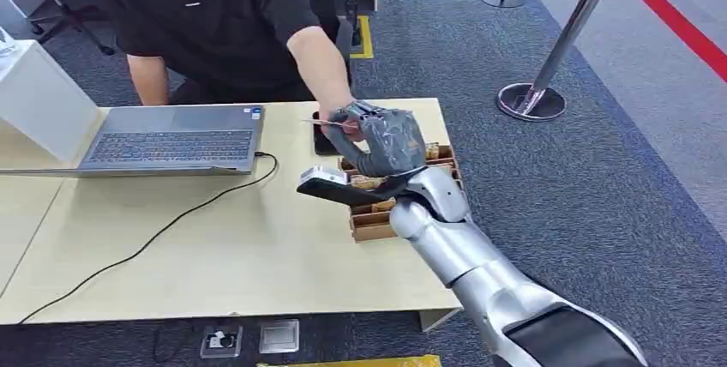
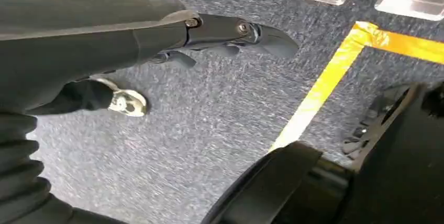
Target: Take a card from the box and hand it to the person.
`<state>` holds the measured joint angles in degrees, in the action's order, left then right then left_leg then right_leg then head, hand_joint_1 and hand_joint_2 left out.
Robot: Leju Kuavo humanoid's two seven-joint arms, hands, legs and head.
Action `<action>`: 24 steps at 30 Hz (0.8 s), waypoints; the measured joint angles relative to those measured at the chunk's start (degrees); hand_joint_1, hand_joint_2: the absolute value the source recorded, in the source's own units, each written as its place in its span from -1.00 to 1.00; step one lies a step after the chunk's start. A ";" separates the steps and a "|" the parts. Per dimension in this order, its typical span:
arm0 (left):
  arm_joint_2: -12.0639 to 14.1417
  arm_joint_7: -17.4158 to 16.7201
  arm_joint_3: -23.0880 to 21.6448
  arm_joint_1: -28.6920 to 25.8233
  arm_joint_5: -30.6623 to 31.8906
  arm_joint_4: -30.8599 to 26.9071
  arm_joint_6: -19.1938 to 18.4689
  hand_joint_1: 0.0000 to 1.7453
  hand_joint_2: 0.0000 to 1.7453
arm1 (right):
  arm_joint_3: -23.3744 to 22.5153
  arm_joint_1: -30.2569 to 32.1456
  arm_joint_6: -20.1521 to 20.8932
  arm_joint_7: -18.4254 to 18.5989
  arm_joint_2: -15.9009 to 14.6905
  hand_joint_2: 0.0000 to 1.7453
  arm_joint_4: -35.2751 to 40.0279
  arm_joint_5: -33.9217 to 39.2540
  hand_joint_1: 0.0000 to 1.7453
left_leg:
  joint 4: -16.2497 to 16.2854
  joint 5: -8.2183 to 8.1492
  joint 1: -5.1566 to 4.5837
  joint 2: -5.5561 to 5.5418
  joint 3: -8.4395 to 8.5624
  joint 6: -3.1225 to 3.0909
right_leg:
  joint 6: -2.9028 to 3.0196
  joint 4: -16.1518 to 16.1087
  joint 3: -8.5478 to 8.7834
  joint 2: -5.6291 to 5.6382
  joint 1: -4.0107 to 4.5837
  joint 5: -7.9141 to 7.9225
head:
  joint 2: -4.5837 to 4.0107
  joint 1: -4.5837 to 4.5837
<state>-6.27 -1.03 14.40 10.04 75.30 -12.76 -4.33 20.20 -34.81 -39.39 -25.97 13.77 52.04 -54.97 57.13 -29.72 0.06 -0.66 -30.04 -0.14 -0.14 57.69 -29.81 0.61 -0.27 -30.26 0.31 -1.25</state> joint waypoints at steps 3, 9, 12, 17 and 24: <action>0.00 -0.17 0.02 -0.16 -0.29 0.02 0.42 -1.00 -1.00 | -1.27 0.05 -0.02 -0.59 0.22 -1.00 -0.09 0.48 -1.00 | 0.01 0.00 0.00 0.00 0.00 0.00 | 0.00 0.00 0.00 0.00 0.00 0.00 | 0.02 -0.04; 0.00 -0.13 0.02 -0.33 -0.31 0.04 0.55 -1.00 -1.00 | -5.27 1.15 -0.13 -2.19 0.39 -1.00 1.25 -0.05 -1.00 | 0.02 0.00 0.00 0.01 0.01 0.00 | 0.03 0.00 -0.01 0.00 0.00 0.02 | 0.00 0.00; 0.00 -0.15 0.02 -0.37 -0.31 0.07 0.77 -1.00 -1.00 | -7.66 1.94 -0.17 -3.37 0.44 -1.00 2.87 -0.44 -1.00 | 0.02 0.00 0.00 0.00 0.01 0.00 | 0.03 0.00 -0.02 0.00 0.00 0.02 | 0.02 0.04; 0.00 -0.13 0.70 -1.03 -2.12 0.07 2.88 -1.00 -1.00 | -15.96 4.75 -0.22 -7.43 -0.58 -1.00 5.44 2.98 -1.00 | 0.04 -0.01 0.00 -0.02 0.00 -0.01 | 0.02 -0.05 -0.03 -0.02 0.00 0.02 | 0.02 0.05; 0.18 -0.74 2.60 -4.07 -3.02 0.09 3.39 -1.00 -1.00 | -36.78 9.54 -0.24 -12.20 -6.38 -1.00 0.86 6.43 -1.00 | 0.13 -0.05 -0.01 -0.07 -0.11 -0.04 | -0.02 -0.13 -0.06 -0.06 -0.02 0.04 | 0.02 -0.26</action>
<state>-6.10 -1.77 17.00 5.97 72.28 -12.68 -0.94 -16.59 -25.27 -39.63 -38.16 7.39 52.90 -48.54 57.26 -29.77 0.05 -0.73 -30.16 -0.19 -0.16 57.56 -29.87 0.55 -0.28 -30.23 0.33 -1.51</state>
